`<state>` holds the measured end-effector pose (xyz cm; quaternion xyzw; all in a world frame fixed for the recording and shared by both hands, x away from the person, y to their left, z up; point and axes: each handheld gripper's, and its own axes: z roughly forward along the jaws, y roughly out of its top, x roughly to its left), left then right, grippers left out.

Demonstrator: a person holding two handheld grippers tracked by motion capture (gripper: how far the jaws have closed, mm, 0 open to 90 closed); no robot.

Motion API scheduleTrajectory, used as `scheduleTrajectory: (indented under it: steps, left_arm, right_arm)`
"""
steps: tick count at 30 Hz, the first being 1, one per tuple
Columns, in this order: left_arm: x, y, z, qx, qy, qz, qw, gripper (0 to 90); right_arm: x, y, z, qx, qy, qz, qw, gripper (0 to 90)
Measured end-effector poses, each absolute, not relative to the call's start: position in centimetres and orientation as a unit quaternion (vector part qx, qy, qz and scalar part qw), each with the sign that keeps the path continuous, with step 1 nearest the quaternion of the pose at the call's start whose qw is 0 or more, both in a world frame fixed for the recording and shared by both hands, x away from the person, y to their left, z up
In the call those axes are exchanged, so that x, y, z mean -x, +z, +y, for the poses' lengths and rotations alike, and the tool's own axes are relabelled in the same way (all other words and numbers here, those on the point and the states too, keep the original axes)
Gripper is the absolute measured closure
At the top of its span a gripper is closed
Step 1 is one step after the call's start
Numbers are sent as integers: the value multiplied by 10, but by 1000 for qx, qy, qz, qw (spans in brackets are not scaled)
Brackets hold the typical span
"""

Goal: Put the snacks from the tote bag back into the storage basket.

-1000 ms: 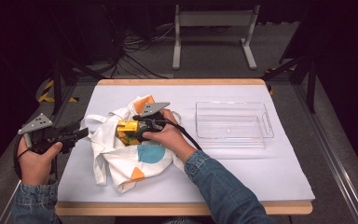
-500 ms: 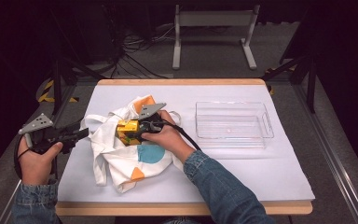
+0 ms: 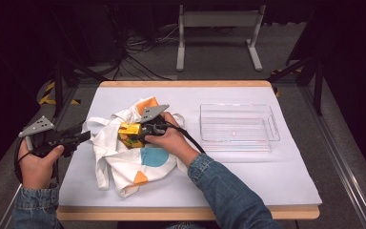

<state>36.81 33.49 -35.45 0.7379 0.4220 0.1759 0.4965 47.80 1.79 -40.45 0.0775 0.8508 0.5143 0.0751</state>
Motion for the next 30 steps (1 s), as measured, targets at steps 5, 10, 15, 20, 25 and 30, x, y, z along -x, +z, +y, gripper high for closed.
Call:
scheduleTrajectory:
  steps: [5, 10, 15, 20, 25, 30]
  left_arm:
    - [-368, -355, 335, -738, 176, 422, 497, 491]
    - [-368, -355, 335, -737, 176, 423, 497, 491]
    - [-368, -355, 335, -738, 176, 422, 497, 491]
    - [-368, -355, 336, -737, 176, 422, 497, 491]
    - [-369, -355, 334, -738, 175, 422, 497, 491]
    - [-371, -354, 333, -740, 175, 417, 498, 490]
  right_arm:
    - [-478, -397, 17, -75, 522, 846, 77, 517]
    - [-477, -386, 16, -68, 532, 841, 79, 517]
    - [-477, -377, 13, -64, 538, 837, 80, 517]
    - [-477, -365, 7, -63, 543, 833, 84, 517]
    - [-476, -353, 0, -60, 548, 830, 85, 517]
    - [-473, -342, -9, -58, 556, 825, 83, 517]
